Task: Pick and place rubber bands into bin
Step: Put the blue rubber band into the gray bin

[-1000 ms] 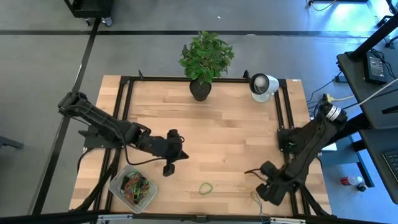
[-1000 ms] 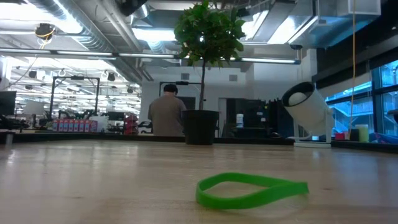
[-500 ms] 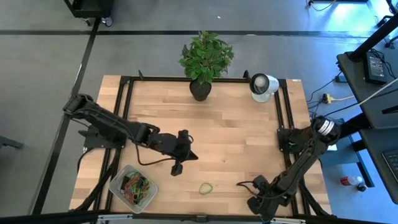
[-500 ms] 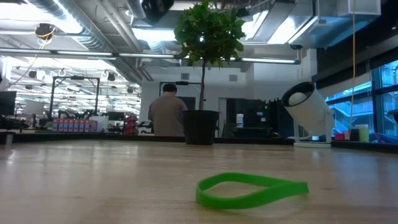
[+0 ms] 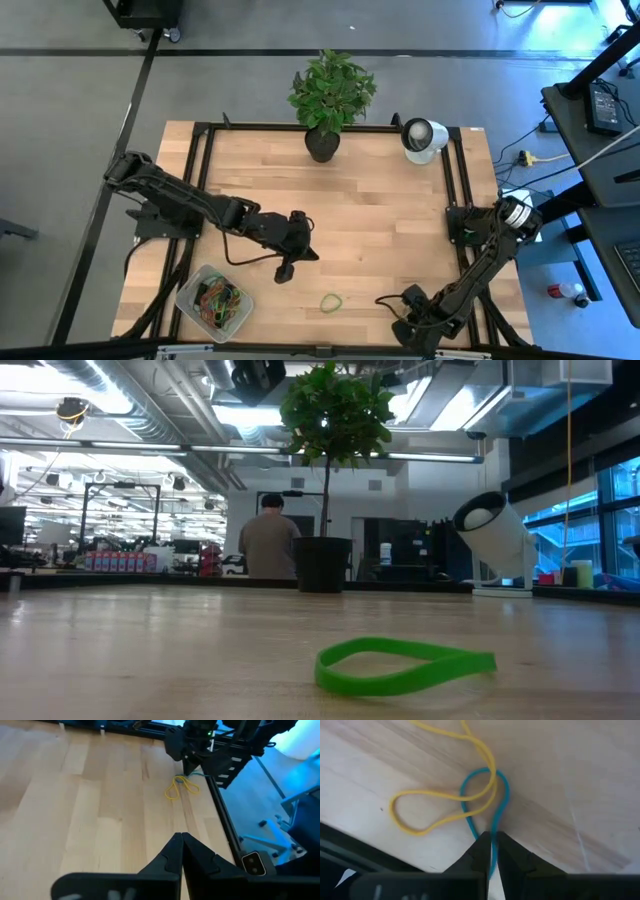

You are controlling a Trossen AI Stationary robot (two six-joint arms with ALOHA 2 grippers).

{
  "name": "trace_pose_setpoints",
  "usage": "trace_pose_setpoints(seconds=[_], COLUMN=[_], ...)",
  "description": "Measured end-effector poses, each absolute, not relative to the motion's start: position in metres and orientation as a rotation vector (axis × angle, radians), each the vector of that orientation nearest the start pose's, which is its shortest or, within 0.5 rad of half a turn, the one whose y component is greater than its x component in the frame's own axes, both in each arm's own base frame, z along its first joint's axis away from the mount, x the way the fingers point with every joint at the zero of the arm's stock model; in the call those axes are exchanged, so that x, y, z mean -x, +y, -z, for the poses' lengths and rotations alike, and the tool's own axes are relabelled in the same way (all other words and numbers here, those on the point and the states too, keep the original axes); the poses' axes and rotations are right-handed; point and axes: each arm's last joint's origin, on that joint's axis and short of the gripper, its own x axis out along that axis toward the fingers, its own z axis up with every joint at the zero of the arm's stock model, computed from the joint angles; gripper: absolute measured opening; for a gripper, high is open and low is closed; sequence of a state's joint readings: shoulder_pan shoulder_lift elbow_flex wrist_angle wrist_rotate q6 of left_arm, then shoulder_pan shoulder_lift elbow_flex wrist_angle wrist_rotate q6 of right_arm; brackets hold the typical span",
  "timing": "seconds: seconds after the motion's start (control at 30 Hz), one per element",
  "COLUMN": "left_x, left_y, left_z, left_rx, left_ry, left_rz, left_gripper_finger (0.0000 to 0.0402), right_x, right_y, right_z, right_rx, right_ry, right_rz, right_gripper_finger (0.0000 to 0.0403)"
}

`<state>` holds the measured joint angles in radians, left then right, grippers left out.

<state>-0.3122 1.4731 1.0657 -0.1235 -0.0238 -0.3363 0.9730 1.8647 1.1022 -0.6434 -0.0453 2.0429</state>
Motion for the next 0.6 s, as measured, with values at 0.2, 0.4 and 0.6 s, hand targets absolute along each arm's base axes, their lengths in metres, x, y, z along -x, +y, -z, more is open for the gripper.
trace_pose_setpoints(seconds=[0.2,0.4,0.6], left_x=[-0.31,-0.31,-0.311], left_y=[-0.101,-0.101,-0.097], left_z=[-0.275,-0.275,-0.275], left_rx=[0.246,0.247,0.247], left_ry=[0.577,0.579,0.58], left_rz=[0.233,0.236,0.233], left_gripper_finger=[0.0003,0.0002,0.0002], right_x=[-0.186,-0.187,-0.189], right_y=[0.275,0.276,0.272], right_z=[-0.125,-0.134,-0.177], right_rx=[-0.949,-0.936,-0.805], right_ry=[1.453,1.412,1.347], right_rz=[0.729,0.707,0.75], right_gripper_finger=[0.0026,0.0004,0.0002])
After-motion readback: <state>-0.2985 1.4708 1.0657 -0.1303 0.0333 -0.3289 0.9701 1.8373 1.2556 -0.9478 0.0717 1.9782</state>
